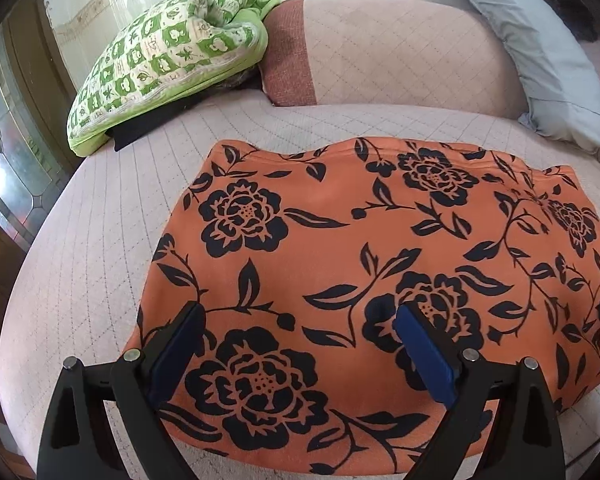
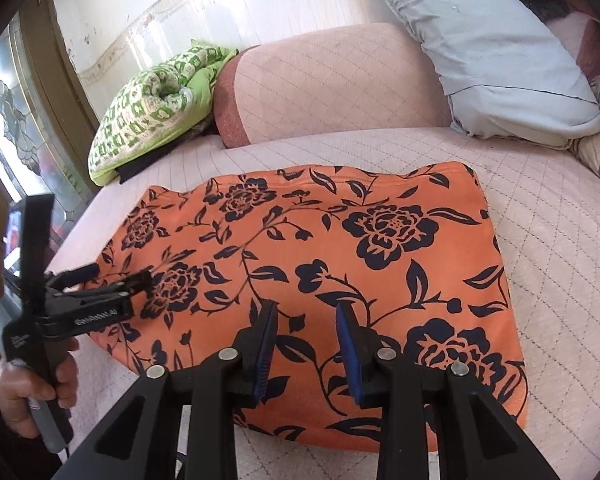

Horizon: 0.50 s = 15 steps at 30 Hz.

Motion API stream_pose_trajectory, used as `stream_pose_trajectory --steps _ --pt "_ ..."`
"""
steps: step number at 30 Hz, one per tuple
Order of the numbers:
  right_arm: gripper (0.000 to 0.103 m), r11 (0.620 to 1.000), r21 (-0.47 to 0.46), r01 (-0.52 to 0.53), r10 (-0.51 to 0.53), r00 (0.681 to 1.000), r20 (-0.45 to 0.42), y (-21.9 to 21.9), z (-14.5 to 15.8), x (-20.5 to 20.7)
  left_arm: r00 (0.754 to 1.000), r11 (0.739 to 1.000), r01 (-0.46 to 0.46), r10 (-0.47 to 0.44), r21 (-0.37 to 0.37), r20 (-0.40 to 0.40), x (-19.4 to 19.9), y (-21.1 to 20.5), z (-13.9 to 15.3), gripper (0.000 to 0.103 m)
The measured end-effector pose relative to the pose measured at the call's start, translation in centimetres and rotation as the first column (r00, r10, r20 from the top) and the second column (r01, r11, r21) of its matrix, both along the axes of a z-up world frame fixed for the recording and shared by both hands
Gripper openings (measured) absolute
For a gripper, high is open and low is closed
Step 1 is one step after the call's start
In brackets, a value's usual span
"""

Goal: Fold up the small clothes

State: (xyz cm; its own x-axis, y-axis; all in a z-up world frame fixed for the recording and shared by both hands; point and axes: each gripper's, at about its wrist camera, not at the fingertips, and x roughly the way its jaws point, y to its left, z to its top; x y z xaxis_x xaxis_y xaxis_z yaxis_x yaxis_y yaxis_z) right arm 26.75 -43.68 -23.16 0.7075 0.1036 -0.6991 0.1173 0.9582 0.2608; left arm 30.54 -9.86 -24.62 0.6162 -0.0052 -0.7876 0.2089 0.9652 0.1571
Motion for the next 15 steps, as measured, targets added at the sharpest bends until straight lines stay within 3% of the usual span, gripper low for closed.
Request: stream_pose_trajectory --steps 6,11,15 --pt "0.033 1.0 0.019 0.003 -0.003 0.999 -0.034 -0.1 -0.9 0.4 1.0 1.0 0.002 -0.002 -0.005 0.003 -0.3 -0.1 0.2 0.096" --pt "0.033 0.999 0.035 0.009 -0.005 0.992 -0.128 -0.2 -2.7 1.2 1.0 1.0 0.009 -0.009 -0.002 -0.01 -0.4 -0.3 -0.1 0.096" --pt "0.033 0.999 0.041 0.011 -0.006 0.99 -0.14 -0.3 -2.9 1.3 0.996 1.0 0.011 -0.01 0.012 -0.091 -0.2 -0.6 -1.7 0.096"
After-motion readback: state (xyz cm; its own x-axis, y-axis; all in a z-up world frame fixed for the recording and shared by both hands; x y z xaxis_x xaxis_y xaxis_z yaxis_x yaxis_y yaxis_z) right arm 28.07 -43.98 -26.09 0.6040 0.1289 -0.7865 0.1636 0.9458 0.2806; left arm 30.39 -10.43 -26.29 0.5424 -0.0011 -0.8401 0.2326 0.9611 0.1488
